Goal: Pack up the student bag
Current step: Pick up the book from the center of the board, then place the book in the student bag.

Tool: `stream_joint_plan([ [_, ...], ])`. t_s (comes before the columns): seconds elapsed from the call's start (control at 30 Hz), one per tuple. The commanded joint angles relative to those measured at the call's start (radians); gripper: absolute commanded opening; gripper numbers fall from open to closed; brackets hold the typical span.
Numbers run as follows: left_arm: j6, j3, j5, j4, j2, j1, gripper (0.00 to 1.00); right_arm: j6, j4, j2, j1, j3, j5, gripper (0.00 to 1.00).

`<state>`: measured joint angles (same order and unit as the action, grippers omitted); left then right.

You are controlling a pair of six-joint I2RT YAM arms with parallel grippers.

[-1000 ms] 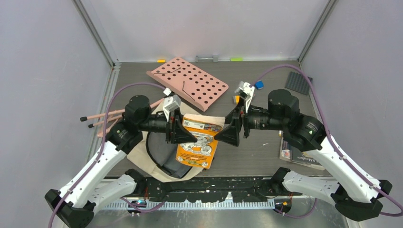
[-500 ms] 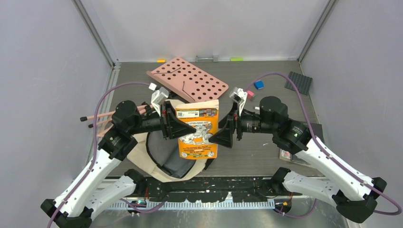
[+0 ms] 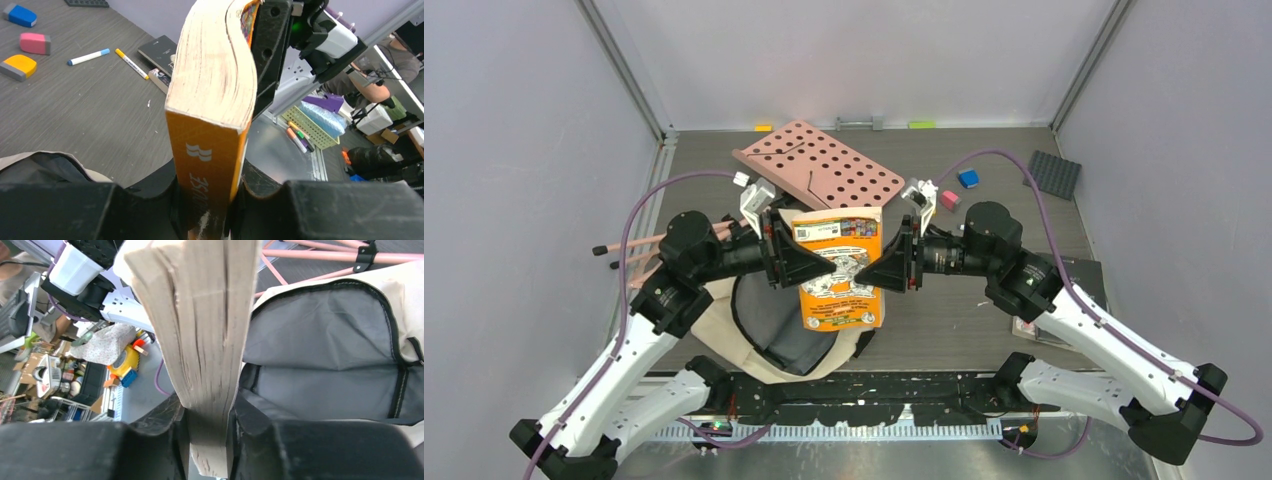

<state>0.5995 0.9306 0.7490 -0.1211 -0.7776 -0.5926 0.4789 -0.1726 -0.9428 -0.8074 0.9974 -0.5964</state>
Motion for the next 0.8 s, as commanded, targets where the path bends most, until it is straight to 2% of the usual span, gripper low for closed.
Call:
stream_joint_plan([
  [0.0, 0.004, 0.040, -0.066, 0.026, -0.001, 0.003, 0.11, 0.017, 0.068, 0.020, -0.008, -0.019, 0.100, 0.11],
  [0.07, -0.043, 0.057, -0.127, -0.052, -0.005, 0.002, 0.44, 0.030, 0.047, 0.042, -0.007, -0.040, 0.209, 0.02],
  [0.1, -0.068, 0.066, -0.174, -0.108, -0.006, 0.002, 0.62, 0.036, 0.035, 0.055, -0.007, -0.045, 0.253, 0.01],
  [0.17, -0.135, 0.089, -0.303, -0.259, -0.017, 0.003, 0.89, 0.048, -0.016, 0.062, -0.006, -0.048, 0.426, 0.01],
  [0.2, -0.168, 0.109, -0.368, -0.338, -0.033, 0.006, 0.98, 0.059, -0.059, 0.061, -0.004, -0.045, 0.469, 0.01],
  [0.3, -0.255, 0.196, -0.557, -0.569, -0.129, 0.041, 1.00, 0.091, -0.170, 0.040, 0.010, -0.017, 0.630, 0.01],
  [0.37, -0.292, 0.213, -0.622, -0.676, -0.186, 0.093, 1.00, 0.116, -0.211, 0.028, 0.016, -0.007, 0.687, 0.01],
  [0.57, -0.308, 0.104, -0.669, -0.695, -0.250, 0.363, 1.00, 0.208, -0.220, 0.036, 0.017, -0.030, 0.728, 0.01],
  [0.67, -0.329, 0.080, -0.786, -0.711, -0.262, 0.408, 1.00, 0.228, -0.240, 0.038, 0.017, -0.034, 0.721, 0.01],
  [0.77, -0.338, 0.065, -0.840, -0.728, -0.284, 0.441, 1.00, 0.241, -0.258, 0.027, 0.016, -0.037, 0.708, 0.01],
])
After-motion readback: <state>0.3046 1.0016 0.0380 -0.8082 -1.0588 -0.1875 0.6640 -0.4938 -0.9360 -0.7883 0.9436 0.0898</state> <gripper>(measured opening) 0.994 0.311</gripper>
